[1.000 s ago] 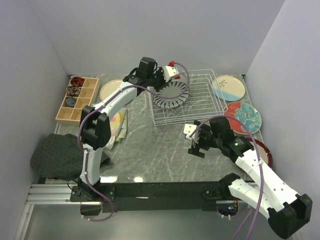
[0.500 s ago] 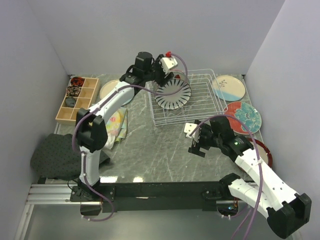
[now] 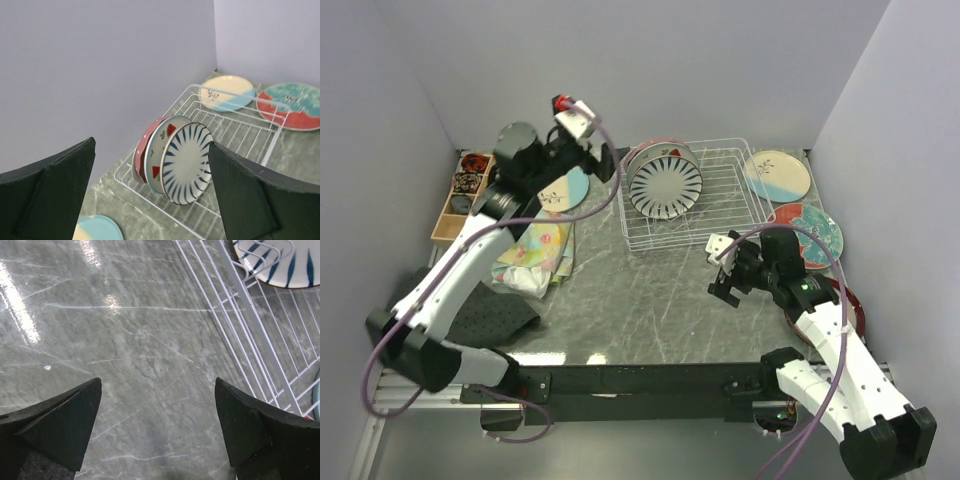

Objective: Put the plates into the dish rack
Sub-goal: Insert the plate into the dish rack, then grab a plate with the right arm

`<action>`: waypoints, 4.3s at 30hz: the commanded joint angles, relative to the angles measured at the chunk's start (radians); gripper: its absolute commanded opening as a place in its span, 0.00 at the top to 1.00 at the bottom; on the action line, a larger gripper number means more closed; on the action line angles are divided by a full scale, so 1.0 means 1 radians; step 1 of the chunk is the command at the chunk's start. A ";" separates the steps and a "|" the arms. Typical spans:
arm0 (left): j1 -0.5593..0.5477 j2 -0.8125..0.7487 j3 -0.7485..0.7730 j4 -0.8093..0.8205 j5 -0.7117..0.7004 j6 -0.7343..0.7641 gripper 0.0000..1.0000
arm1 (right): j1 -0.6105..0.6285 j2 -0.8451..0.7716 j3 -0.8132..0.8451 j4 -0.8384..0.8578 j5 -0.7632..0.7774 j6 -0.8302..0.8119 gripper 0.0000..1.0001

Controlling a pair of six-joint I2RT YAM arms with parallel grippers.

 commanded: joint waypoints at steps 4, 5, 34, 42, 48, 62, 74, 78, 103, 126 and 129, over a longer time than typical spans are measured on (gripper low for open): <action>0.011 -0.282 -0.232 -0.004 -0.080 -0.167 0.01 | -0.021 -0.013 0.078 -0.029 -0.031 -0.040 0.00; 0.011 -0.345 -0.286 -0.006 -0.091 -0.175 0.01 | -0.021 -0.003 0.098 -0.078 -0.025 -0.065 0.00; 0.080 -0.539 -0.579 -0.012 -0.355 -0.270 0.01 | 0.028 0.250 0.408 -0.213 -0.293 -0.070 0.00; 0.273 -0.444 -0.572 -0.014 -0.254 -0.477 0.01 | 0.190 0.330 0.480 -0.162 -0.295 0.034 0.00; 0.512 -0.191 -0.532 0.117 0.094 -0.808 0.01 | 0.192 0.281 0.396 -0.022 -0.269 0.160 0.00; 0.537 -0.148 -0.496 -0.072 0.205 -0.760 0.01 | -0.279 0.127 0.313 -0.172 -0.021 0.160 0.00; 0.490 -0.335 -0.664 -0.115 0.162 -0.652 0.00 | -0.498 0.014 0.034 -0.123 0.406 0.082 0.00; 0.444 -0.344 -0.656 -0.124 0.176 -0.638 0.00 | -0.498 -0.023 -0.038 -0.143 0.472 0.082 0.00; 0.321 -0.373 -0.716 -0.047 0.341 -0.707 0.01 | -0.504 0.015 -0.322 -0.059 0.607 -0.097 0.35; 0.318 -0.421 -0.789 0.066 0.455 -0.833 0.00 | -0.504 -0.023 -0.185 -0.256 0.497 -0.177 0.99; 0.306 -0.422 -0.817 0.105 0.457 -0.919 0.01 | -0.503 -0.023 -0.106 -0.386 0.369 -0.186 1.00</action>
